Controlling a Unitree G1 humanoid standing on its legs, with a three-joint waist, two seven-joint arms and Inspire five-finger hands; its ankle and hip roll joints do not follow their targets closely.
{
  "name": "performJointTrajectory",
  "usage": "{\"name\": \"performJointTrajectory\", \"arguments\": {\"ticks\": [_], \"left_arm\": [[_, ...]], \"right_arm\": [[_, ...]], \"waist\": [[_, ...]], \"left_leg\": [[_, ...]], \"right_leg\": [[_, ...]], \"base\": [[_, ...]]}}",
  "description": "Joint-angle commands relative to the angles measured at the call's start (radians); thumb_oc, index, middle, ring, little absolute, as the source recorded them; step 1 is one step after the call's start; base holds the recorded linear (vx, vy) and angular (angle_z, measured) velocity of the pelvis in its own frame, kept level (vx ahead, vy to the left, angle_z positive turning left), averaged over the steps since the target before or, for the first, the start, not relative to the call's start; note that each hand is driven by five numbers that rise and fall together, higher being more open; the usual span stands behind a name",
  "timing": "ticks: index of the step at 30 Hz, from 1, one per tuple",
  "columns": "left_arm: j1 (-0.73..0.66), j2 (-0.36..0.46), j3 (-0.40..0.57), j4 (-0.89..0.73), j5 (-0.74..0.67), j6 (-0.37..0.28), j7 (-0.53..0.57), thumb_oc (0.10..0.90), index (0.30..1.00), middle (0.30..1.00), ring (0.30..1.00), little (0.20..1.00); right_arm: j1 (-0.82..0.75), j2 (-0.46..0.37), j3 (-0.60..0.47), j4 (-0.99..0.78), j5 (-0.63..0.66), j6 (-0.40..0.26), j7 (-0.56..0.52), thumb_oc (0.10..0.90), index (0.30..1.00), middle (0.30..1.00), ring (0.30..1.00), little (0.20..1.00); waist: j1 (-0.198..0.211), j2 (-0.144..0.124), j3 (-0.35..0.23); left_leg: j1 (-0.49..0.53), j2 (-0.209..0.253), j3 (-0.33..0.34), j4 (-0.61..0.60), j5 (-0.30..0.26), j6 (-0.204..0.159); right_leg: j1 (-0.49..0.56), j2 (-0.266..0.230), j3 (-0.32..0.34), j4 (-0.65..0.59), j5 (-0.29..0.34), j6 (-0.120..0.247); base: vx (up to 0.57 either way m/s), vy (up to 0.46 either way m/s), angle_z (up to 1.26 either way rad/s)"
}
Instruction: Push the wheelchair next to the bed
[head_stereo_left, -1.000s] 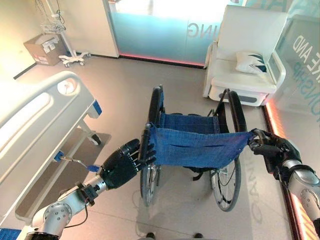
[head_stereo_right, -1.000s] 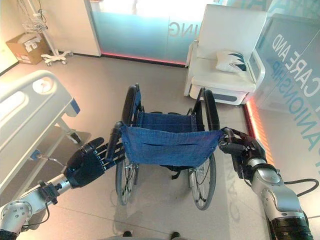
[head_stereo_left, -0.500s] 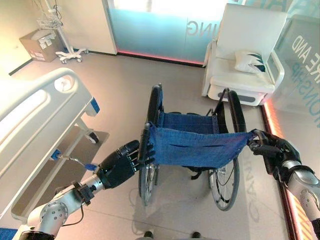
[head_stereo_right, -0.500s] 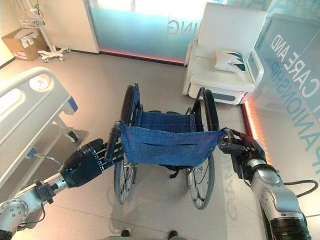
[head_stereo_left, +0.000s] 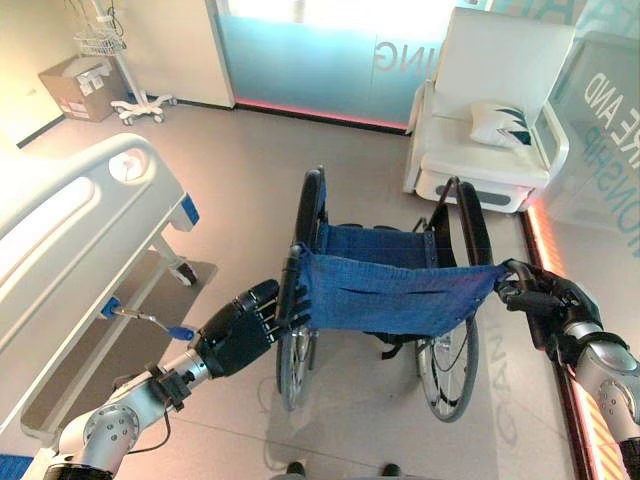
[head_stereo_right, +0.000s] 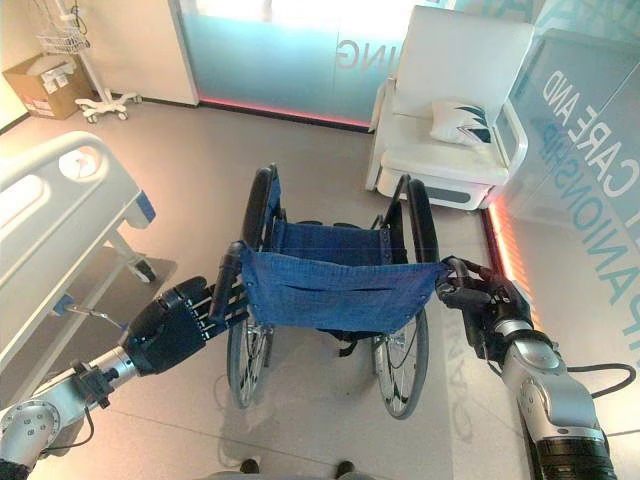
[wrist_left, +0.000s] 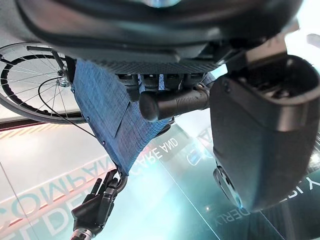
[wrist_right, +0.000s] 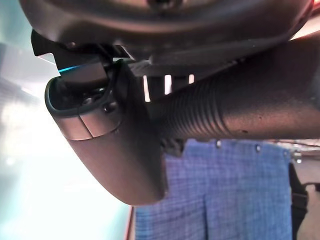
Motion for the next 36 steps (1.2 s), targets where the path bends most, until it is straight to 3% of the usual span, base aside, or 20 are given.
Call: {"name": "performJointTrajectory", "arguments": {"ticks": [1, 6, 13, 16, 17, 19, 21, 30, 36], "left_arm": [[-0.279, -0.046, 0.170, -0.288, -0.097, -0.223, -0.201, 0.800, 0.900, 0.900, 0.900, 0.900], [-0.271, -0.010, 0.135, -0.286, 0.042, -0.164, -0.159, 0.800, 0.900, 0.900, 0.900, 0.900], [-0.298, 0.034, 0.040, -0.324, 0.128, -0.180, -0.139, 0.800, 0.900, 0.900, 0.900, 0.900], [-0.321, 0.079, -0.001, -0.326, 0.286, -0.215, -0.093, 0.800, 0.900, 0.900, 0.900, 0.900], [-0.325, 0.102, -0.011, -0.324, 0.346, -0.231, -0.069, 0.762, 0.844, 0.844, 0.844, 0.844], [-0.336, 0.141, -0.029, -0.311, 0.434, -0.261, -0.025, 0.510, 0.465, 0.465, 0.465, 0.465], [-0.344, 0.179, -0.034, -0.298, 0.475, -0.287, -0.028, 0.400, 0.300, 0.300, 0.300, 0.300], [-0.363, 0.251, -0.020, -0.308, 0.402, -0.258, 0.017, 0.400, 0.300, 0.300, 0.300, 0.300], [-0.359, 0.265, -0.012, -0.306, 0.375, -0.228, 0.022, 0.400, 0.300, 0.300, 0.300, 0.300]], "right_arm": [[-0.064, -0.056, 0.013, -0.111, 0.031, -0.037, 0.092, 0.400, 0.300, 0.300, 0.300, 0.300], [-0.069, -0.075, 0.022, -0.119, 0.049, -0.030, 0.083, 0.400, 0.300, 0.300, 0.300, 0.300], [-0.088, -0.090, 0.057, -0.117, 0.071, -0.028, 0.056, 0.400, 0.300, 0.300, 0.300, 0.300], [-0.094, -0.096, 0.067, -0.110, 0.076, -0.033, 0.050, 0.400, 0.300, 0.300, 0.300, 0.300], [-0.095, -0.102, 0.070, -0.113, 0.083, -0.034, 0.046, 0.400, 0.300, 0.300, 0.300, 0.300], [-0.098, -0.113, 0.076, -0.114, 0.095, -0.034, 0.037, 0.400, 0.300, 0.300, 0.300, 0.300], [-0.101, -0.130, 0.077, -0.112, 0.112, -0.031, 0.031, 0.400, 0.300, 0.300, 0.300, 0.300], [-0.101, -0.149, 0.077, -0.064, 0.118, -0.072, 0.056, 0.400, 0.300, 0.300, 0.300, 0.300], [-0.102, -0.156, 0.075, -0.057, 0.124, -0.065, 0.068, 0.400, 0.300, 0.300, 0.300, 0.300]], "waist": [[-0.002, 0.044, -0.124], [0.004, 0.049, -0.120], [0.006, 0.055, -0.119], [0.003, 0.060, -0.118], [0.002, 0.062, -0.117], [0.001, 0.064, -0.116], [0.001, 0.066, -0.118], [0.003, 0.070, -0.117], [0.003, 0.073, -0.120]], "left_leg": [[0.003, 0.030, 0.024, 0.004, -0.040, -0.056], [0.004, 0.029, 0.019, 0.004, -0.040, -0.054], [0.003, 0.027, 0.015, 0.004, -0.036, -0.049], [0.002, 0.027, 0.016, 0.004, -0.034, -0.048], [0.003, 0.027, 0.017, 0.004, -0.033, -0.048], [0.002, 0.027, 0.018, 0.004, -0.032, -0.047], [0.000, 0.028, 0.022, 0.004, -0.031, -0.047], [-0.003, 0.029, 0.028, 0.004, -0.025, -0.050], [-0.004, 0.029, 0.028, 0.004, -0.025, -0.050]], "right_leg": [[0.036, -0.031, -0.047, 0.002, -0.043, 0.015], [0.038, -0.031, -0.054, 0.002, -0.041, 0.020], [0.038, -0.030, -0.056, 0.002, -0.037, 0.024], [0.036, -0.030, -0.055, 0.002, -0.034, 0.026], [0.037, -0.030, -0.055, 0.002, -0.034, 0.026], [0.035, -0.029, -0.055, 0.002, -0.033, 0.027], [0.034, -0.029, -0.057, 0.002, -0.033, 0.029], [0.031, -0.027, -0.063, 0.002, -0.030, 0.028], [0.031, -0.027, -0.066, 0.002, -0.032, 0.028]], "base": [[0.00, 0.000, 0.00], [0.00, 0.000, 0.00], [0.00, 0.000, 0.00], [0.00, 0.000, 0.00], [0.00, 0.000, 0.00], [0.00, 0.000, 0.00], [0.00, 0.000, 0.00], [0.00, 0.000, 0.00], [0.00, 0.000, 0.00]]}}
